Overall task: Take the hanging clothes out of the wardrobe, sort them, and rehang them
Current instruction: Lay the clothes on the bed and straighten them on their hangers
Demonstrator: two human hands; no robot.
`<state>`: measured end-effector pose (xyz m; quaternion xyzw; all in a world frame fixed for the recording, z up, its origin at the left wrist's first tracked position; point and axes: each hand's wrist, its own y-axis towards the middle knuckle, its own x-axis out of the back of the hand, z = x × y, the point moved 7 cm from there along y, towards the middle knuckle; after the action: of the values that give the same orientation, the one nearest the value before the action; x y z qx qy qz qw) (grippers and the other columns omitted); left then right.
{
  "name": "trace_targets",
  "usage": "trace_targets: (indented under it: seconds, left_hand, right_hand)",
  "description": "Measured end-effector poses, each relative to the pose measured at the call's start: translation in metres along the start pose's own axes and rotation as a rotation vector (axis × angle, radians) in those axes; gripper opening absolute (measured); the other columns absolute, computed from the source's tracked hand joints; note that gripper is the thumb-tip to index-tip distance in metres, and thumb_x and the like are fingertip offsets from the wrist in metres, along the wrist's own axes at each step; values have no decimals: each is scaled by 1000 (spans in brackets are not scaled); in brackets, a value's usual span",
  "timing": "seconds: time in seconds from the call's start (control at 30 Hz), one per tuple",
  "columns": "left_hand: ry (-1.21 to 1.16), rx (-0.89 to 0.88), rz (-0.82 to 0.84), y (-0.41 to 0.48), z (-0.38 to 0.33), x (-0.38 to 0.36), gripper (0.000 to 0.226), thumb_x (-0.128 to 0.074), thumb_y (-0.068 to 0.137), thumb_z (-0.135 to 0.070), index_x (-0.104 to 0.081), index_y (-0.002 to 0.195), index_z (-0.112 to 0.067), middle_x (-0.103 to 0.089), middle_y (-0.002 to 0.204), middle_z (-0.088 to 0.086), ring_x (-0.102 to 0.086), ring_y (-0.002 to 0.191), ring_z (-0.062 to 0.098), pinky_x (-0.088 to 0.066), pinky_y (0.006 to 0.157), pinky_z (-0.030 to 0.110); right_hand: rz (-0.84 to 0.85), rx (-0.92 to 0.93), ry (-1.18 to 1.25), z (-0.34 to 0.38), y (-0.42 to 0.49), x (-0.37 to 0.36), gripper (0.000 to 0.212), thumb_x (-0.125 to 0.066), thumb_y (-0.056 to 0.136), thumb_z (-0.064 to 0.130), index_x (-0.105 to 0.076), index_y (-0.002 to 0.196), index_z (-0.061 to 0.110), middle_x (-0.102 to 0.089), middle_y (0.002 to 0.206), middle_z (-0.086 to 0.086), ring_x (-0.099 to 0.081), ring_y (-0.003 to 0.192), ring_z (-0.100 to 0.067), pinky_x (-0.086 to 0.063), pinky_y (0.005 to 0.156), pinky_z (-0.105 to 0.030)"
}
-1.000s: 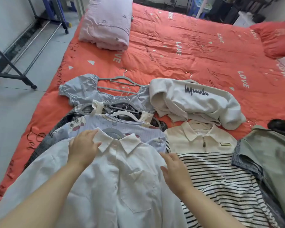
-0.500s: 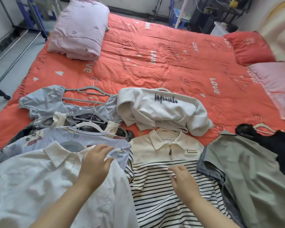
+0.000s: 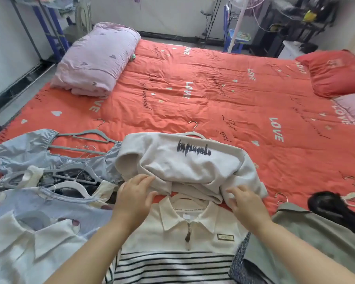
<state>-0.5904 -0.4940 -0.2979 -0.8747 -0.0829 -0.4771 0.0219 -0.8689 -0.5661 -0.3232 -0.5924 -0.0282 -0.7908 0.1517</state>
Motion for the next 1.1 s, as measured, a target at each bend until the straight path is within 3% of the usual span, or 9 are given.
trace_targets:
  seconds: [0.2,0.43,0.5,0.6,0.7,0.77,0.8,0.93,1.1]
  left_hand:
    - [124,-21,-1,85,17,-61,56,-53,91,-39,-37,142,-21,-32,149,2,-28,138,20,-19,110,35]
    - [309,96,67,176,66,-156,69,-30,94,-58,1,149,-31,11,157,-1,13,143,18,9,114,41]
    - [351,122,87,183,82,-186,72,-18,91,-64,8,149,-30,14,157,0,18,143,20,14,112,44]
    - [380,107,101,180,97,-226,91,19,60,-74,26,138,-29,18,155,1,19,142,24,31,100,40]
    - [415,77,59,182,109,-242,102,28,65,-76,0,146,-21,-6,155,11,-4,143,33,34,98,35]
    - [308,101,125,182,114,-252,84,2,89,-65,-42,139,-13,-43,141,17,-35,132,39,16,111,37]
    - [284,81,131,182,115,-256,76,-6,93,-61,-48,135,-13,-49,137,18,-37,129,39,10,112,38]
    - [236,31,49,182,120,-261,68,-8,94,-60,-37,137,-16,-46,139,18,-27,129,37,2,112,41]
    - [224,16,-13,184,124,-262,68,-9,93,-62,-34,138,-17,-43,141,18,-24,131,36,-7,108,44]
  right_hand:
    - [-5,51,-45,-11,91,-19,32,-51,91,17,-58,123,17,-52,122,-4,-56,108,-27,-41,88,-33]
    - [-91,40,-38,-38,194,-56,34,-50,94,22,-54,128,20,-51,126,-3,-46,119,-24,-38,99,-39]
    - [-122,29,-40,-44,222,-65,33,-50,94,20,-56,127,19,-51,125,-6,-45,119,-25,-37,99,-39]
    - [-161,-19,-1,-52,261,-76,32,-48,95,19,-59,125,18,-53,122,-10,-46,117,-28,-38,97,-37]
    - [-174,-10,0,-51,298,-92,34,-47,94,19,-59,125,19,-55,125,-9,-48,118,-28,-38,100,-39]
    - [-166,-16,-26,-48,321,-100,35,-44,96,21,-56,129,19,-54,130,-7,-46,122,-27,-36,102,-40]
    - [-155,-25,-40,-46,332,-104,36,-42,97,22,-54,131,19,-52,134,-6,-44,124,-27,-34,104,-39]
    - [-25,-137,-144,-41,365,-131,41,-34,100,26,-39,139,14,-46,140,-11,-40,129,-29,-28,107,-39]
    - [-76,-210,-237,-39,365,-141,31,-41,98,29,-54,114,6,-54,116,-20,-47,112,-37,-35,91,-40]
